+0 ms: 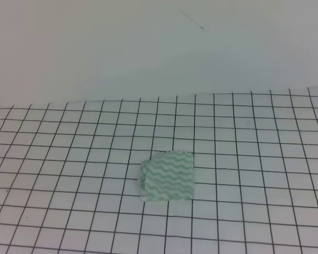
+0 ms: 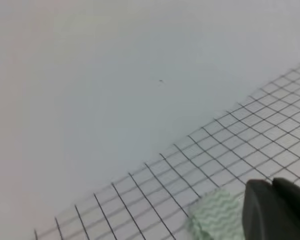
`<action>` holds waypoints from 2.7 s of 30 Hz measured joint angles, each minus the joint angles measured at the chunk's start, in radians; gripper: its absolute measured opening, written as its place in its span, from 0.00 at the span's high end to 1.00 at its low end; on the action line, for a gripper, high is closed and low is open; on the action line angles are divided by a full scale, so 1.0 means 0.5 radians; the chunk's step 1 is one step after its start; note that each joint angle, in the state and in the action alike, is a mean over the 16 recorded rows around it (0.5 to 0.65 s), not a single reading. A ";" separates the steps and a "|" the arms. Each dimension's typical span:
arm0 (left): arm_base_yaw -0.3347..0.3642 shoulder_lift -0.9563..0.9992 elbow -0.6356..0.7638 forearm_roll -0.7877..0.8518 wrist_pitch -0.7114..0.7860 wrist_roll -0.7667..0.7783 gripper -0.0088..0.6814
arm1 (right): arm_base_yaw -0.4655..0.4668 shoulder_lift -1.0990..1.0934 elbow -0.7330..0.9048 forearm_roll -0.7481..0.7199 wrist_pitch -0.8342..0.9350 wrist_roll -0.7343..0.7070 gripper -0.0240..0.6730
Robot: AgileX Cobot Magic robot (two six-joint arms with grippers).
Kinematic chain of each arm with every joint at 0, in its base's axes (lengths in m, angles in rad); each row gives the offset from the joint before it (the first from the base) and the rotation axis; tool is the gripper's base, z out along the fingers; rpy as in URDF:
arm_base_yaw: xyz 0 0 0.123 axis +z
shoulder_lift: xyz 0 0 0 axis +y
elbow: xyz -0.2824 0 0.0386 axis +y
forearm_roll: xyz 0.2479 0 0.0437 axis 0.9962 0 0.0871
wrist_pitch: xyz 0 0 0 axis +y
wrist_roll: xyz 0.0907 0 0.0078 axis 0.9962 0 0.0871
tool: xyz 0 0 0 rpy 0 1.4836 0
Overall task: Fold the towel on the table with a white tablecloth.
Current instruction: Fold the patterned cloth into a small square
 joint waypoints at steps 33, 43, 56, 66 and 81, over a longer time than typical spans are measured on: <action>0.000 -0.442 0.964 -0.126 -0.310 -0.258 0.99 | 0.000 -1.090 1.654 -0.012 -0.718 0.056 0.97; 0.053 -0.631 1.168 0.111 -0.533 -0.456 0.99 | 0.000 -1.090 1.654 -0.012 -0.712 0.056 0.97; 0.259 -1.088 2.015 0.468 -1.123 -0.843 0.99 | 0.000 -1.090 1.654 -0.012 -0.710 0.056 0.97; 0.280 -1.158 2.200 0.237 -1.062 -0.777 0.99 | 0.000 -1.090 1.654 -0.012 -0.709 0.056 0.97; 0.278 -1.155 2.201 0.156 -1.059 -0.790 0.99 | -0.243 -1.219 1.656 0.005 -0.690 0.054 0.97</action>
